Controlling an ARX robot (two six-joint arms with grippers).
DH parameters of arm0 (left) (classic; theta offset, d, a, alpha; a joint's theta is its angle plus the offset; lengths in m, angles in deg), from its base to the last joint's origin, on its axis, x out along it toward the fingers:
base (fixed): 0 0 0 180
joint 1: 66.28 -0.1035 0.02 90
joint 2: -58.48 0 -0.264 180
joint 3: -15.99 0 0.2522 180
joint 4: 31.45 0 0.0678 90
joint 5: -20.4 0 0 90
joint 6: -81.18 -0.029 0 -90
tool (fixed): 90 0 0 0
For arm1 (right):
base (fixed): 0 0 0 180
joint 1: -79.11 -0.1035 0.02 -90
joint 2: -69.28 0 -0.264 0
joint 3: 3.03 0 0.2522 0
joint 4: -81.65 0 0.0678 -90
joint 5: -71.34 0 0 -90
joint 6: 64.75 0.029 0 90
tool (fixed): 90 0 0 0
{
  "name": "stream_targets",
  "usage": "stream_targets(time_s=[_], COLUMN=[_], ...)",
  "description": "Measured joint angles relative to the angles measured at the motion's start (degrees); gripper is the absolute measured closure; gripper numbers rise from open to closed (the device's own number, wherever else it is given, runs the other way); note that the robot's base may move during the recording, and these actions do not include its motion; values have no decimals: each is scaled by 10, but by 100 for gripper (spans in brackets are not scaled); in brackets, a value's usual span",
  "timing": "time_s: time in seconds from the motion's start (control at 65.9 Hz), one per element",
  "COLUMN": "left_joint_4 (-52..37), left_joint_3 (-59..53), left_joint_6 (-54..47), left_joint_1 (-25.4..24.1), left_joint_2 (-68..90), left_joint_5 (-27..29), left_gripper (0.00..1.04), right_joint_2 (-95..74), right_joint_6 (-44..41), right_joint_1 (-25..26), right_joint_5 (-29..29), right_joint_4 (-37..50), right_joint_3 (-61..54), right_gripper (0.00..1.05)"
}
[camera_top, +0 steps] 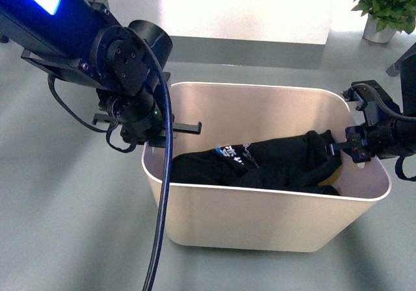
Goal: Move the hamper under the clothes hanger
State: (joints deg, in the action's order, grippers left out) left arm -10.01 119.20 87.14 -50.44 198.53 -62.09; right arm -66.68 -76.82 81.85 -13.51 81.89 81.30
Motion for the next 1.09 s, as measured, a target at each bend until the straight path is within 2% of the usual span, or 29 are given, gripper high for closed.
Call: stream_targets(time_s=[0.622,0.683,0.728,0.759,0.804,0.895,1.092], left_joint_4=[-1,-85,-137,-146,-153,-153,-123], left_joint_3=[0,-37,-52,-52,-52,-40,-19], left_joint_6=[-1,-16,-19,-21,-23,-26,-31], left_joint_1=[5,1,-1,-2,-2,-3,-4], left_joint_2=[0,-5,-5,-4,-5,-10,-6], left_joint_5=[-1,-24,-30,-30,-28,-21,-21], left_gripper=[100,100,100,100,100,100,100], right_joint_2=[0,0,0,-2,-5,-9,-28], right_joint_6=[0,4,34,64,80,116,129], right_joint_1=[5,5,6,6,6,5,1], right_joint_5=[-1,-7,-27,-34,-36,-36,-35], right_joint_4=[0,0,47,86,99,101,65], right_joint_3=[0,0,-10,-14,-14,-6,25], right_gripper=[99,99,99,99,99,99,99])
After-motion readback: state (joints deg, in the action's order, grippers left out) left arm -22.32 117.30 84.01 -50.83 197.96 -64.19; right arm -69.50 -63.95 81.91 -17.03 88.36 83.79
